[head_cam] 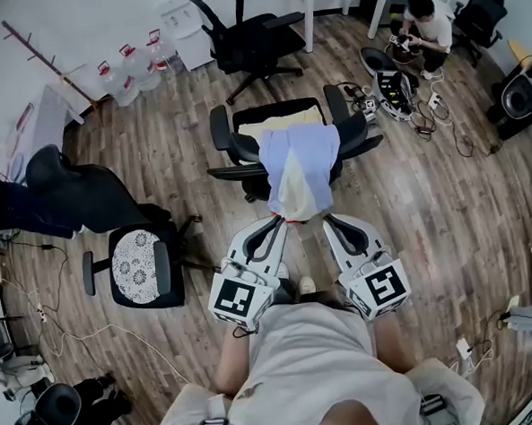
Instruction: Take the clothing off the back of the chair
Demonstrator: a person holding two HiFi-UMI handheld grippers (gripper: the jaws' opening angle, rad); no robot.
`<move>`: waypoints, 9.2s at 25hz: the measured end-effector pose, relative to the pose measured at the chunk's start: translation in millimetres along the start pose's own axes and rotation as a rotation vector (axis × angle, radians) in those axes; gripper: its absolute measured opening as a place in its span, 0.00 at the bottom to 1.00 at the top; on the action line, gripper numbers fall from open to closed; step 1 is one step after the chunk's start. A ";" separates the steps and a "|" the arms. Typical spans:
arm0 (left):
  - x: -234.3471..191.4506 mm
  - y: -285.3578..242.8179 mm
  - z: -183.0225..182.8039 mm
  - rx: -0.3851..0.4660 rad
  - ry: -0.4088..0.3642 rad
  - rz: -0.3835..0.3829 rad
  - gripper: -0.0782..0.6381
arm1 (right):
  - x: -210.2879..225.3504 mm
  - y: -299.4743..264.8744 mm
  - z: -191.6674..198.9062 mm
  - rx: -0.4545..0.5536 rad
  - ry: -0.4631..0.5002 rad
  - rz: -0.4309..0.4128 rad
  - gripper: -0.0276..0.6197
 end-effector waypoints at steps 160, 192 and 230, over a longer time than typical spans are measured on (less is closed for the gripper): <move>-4.8 -40.8 -18.9 0.035 -0.072 0.099 0.22 | -2.9 -38.4 -23.3 0.100 0.079 -0.017 0.14; 69.6 4.6 -31.9 0.073 -0.129 0.011 0.22 | -28.9 38.7 -33.4 0.173 0.101 -0.105 0.14; 93.9 56.1 -49.1 0.125 -0.141 0.038 0.22 | -74.9 75.0 -54.6 0.235 0.131 -0.093 0.14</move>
Point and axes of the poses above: the fingertips, and each gripper's own axes: y backward along the fingers, x to its right, z out of its underside, the point moved 4 cm from there along y, backward along the fingers, and after that the axes turned 5 degrees about z, right-handed, at the moved point
